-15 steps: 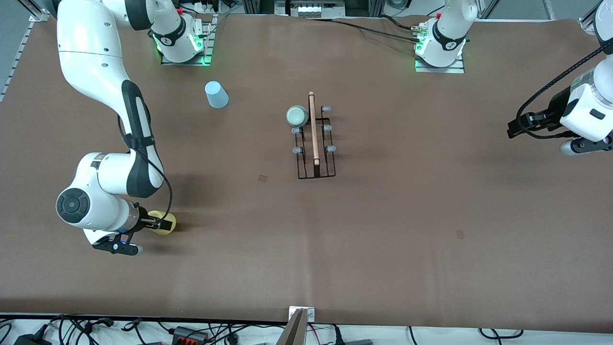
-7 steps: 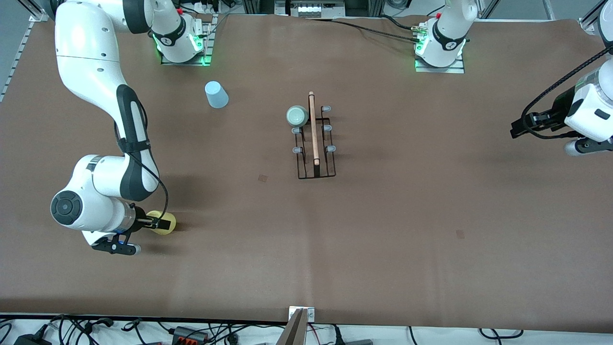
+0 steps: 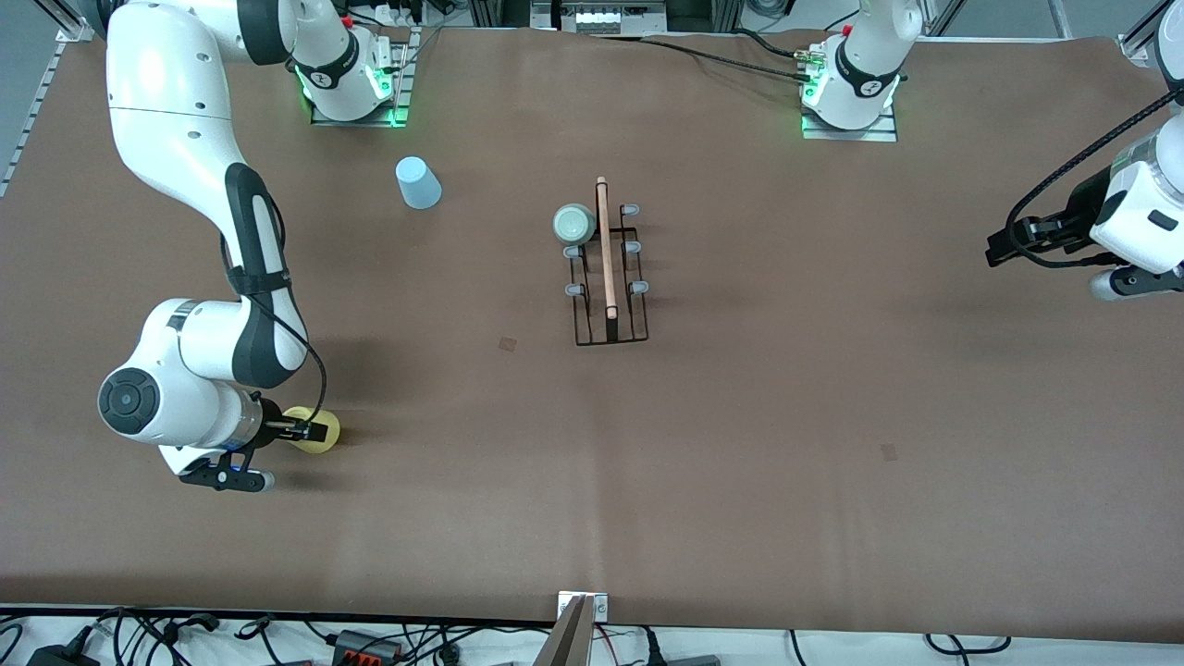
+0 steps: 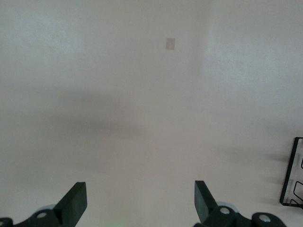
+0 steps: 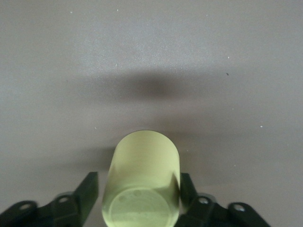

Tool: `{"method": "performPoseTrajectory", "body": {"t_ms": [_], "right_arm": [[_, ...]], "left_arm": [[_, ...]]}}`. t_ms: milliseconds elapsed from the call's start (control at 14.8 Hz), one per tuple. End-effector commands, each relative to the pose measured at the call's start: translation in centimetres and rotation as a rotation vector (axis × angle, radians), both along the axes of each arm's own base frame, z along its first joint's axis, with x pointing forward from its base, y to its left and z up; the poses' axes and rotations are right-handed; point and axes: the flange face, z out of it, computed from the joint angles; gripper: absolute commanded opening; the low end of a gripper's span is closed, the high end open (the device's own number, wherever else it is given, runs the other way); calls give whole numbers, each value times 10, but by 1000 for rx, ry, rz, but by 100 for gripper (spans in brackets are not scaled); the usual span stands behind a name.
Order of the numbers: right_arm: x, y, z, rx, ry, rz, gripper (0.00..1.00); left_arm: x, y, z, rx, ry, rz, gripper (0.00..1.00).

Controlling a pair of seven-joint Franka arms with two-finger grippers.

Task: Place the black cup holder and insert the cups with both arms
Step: 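Grasp the yellow cup with the right gripper, then lift the yellow cup and carry it to the rack with the right gripper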

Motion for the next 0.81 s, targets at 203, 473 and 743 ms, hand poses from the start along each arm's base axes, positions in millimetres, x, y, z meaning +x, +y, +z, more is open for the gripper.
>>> {"method": "performPoseTrajectory", "body": {"t_ms": [203,473,743], "right_arm": [[4,2,4,28,-6,24,42],[-2,17,39,53,28,48,41],[-7,60,105,86,6,106,39]], "left_arm": [[-3,2,4,-13,6,-16,100],[-3,2,4,-13,6,-16,100],[-3,3,4,-15,6,-14,100]]}}
